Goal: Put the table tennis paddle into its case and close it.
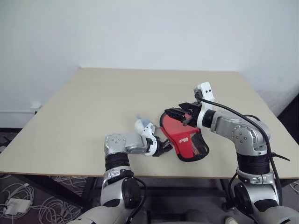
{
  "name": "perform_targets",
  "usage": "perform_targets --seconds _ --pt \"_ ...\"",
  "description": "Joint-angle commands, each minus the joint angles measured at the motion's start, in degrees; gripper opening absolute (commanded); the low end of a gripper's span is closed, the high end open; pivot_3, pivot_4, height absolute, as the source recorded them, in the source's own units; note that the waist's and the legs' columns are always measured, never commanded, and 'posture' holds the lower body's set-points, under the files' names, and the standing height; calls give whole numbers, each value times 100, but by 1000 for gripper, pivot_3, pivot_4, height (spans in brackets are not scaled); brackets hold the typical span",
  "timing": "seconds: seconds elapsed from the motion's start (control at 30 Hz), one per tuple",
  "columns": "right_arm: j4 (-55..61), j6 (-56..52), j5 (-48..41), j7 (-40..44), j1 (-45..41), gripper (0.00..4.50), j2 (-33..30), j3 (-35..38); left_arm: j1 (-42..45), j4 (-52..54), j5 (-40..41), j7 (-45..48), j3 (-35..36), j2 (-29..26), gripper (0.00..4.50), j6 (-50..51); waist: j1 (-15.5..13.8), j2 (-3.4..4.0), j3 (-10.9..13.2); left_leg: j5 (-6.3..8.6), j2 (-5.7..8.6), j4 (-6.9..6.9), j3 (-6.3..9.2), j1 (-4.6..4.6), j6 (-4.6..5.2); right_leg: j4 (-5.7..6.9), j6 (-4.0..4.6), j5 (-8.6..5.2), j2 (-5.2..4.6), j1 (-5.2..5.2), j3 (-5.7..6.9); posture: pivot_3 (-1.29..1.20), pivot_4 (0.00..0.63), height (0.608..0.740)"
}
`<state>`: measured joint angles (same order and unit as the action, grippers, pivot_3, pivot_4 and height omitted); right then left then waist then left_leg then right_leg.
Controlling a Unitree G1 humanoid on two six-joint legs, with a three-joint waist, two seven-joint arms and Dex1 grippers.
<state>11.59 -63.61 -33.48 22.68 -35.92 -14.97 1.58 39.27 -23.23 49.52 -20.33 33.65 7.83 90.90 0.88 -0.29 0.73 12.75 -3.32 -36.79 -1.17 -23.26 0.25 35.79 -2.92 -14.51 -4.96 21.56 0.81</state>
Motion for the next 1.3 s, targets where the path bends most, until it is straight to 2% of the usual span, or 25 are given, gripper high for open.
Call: perform_targets --seconds 0.03,0.07,0.17,0.3,0.5,0.9,1.23,1.3 --pt "181 60 -59 6 -205 4500 -42 76 76 131 263 153 -293 176 20 160 -3 -1 5 -1 2 -1 4 -22 0 0 11 16 0 16 2 0 0 740" --pt "176 64 -55 11 -206 4500 -46 69 71 195 356 193 -339 157 20 160 1 -3 12 -2 4 -2 4 -43 0 2 13 20 0 36 1 0 0 740" --pt "190 62 -56 17 -200 4500 -52 56 54 276 708 273 -411 124 570 160 14 -2 20 -21 5 -3 5 -104 24 10 11 23 3 84 -5 0 0 740" --pt "177 67 -53 24 -211 4500 -58 50 -14 380 1037 181 -452 128 1979 160 14 3 51 -26 5 1 10 -128 22 12 10 24 8 105 -3 0 0 740" --pt "174 75 -48 25 -217 4500 -49 37 -172 440 1023 -173 -408 277 4008 160 18 0 59 -27 5 -4 10 -126 24 13 10 24 8 101 -1 0 0 740" --pt "199 67 -49 -19 -201 4500 -21 42 -392 202 987 -1096 -95 429 4008 160 72 -2 58 -34 5 -5 20 -96 26 29 14 26 15 86 -5 0 0 740" --pt "190 66 -45 -40 -222 4500 -15 49 -414 -46 449 -1784 338 574 4008 -119 189 -17 40 -32 5 24 24 -10 22 13 16 23 18 33 -9 0 0 740" --pt "195 69 -47 -42 -226 4500 -12 50 -464 -32 292 -1952 283 532 3620 -230 194 -26 40 -23 5 34 25 28 7 4 14 20 19 4 -9 0 0 740"
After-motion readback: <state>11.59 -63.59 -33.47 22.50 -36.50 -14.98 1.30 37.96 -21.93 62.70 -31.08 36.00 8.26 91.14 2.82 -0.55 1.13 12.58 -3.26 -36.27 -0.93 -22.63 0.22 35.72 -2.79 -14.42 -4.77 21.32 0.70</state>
